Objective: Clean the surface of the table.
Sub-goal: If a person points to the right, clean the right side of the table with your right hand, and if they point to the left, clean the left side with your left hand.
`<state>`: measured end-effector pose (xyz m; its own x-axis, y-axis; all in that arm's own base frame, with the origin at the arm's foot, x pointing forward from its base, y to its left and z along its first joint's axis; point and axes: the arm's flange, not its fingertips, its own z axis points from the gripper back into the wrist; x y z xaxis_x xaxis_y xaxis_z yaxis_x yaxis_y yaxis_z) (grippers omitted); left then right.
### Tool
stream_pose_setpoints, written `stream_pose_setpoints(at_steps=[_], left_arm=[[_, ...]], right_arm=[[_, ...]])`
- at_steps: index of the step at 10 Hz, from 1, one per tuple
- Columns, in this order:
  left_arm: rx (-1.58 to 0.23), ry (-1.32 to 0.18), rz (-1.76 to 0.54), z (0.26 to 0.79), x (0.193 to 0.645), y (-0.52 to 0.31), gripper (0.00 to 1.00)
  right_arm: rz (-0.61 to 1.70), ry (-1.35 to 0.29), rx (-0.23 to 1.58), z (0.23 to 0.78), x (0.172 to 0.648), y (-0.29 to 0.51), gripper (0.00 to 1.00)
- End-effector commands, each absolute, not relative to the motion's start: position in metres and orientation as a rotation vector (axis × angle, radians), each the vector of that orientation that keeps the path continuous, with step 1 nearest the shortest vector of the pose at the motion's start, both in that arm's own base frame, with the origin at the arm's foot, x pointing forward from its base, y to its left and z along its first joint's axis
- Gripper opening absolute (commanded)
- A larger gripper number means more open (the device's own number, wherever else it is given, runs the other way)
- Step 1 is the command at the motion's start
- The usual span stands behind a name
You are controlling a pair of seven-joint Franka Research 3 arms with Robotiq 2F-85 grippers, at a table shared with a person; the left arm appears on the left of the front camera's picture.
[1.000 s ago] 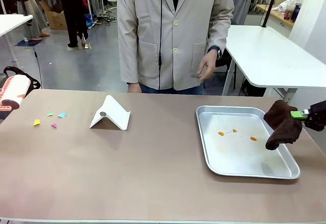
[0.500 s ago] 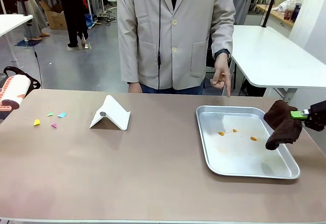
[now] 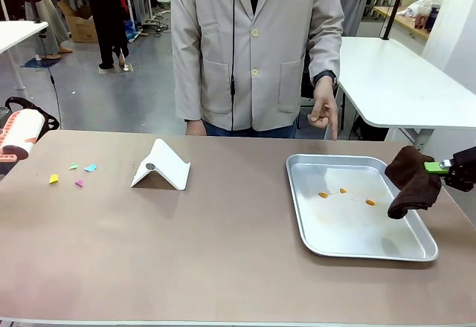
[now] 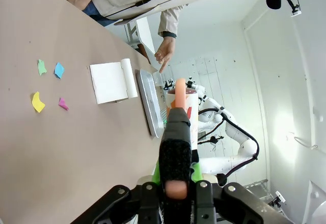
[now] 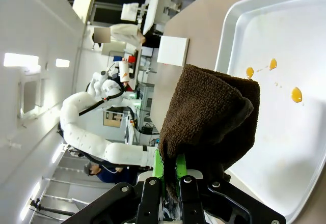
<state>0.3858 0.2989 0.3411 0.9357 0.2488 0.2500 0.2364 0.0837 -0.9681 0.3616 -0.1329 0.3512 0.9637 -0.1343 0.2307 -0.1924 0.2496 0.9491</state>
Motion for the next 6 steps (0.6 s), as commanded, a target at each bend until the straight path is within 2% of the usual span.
stream_pose_setpoints(at_steps=[1, 2, 3, 6], left_arm=[[-1.506, -0.41, -0.007, 0.342, 0.383, 0.297, 0.0], [-1.506, -0.41, -0.007, 0.342, 0.383, 0.297, 0.0], [-1.506, -0.41, -0.007, 0.342, 0.383, 0.297, 0.0], [-1.506, -0.41, -0.007, 0.342, 0.383, 0.297, 0.0]], right_arm=[[0.044, -0.292, 1.312, 0.355, 0.361, -0.134, 0.0], [0.044, -0.292, 1.312, 0.355, 0.361, -0.134, 0.0], [0.04, -0.288, 1.324, 0.351, 0.362, -0.133, 0.11], [0.114, -0.25, 1.004, 0.377, 0.378, -0.118, 0.11]])
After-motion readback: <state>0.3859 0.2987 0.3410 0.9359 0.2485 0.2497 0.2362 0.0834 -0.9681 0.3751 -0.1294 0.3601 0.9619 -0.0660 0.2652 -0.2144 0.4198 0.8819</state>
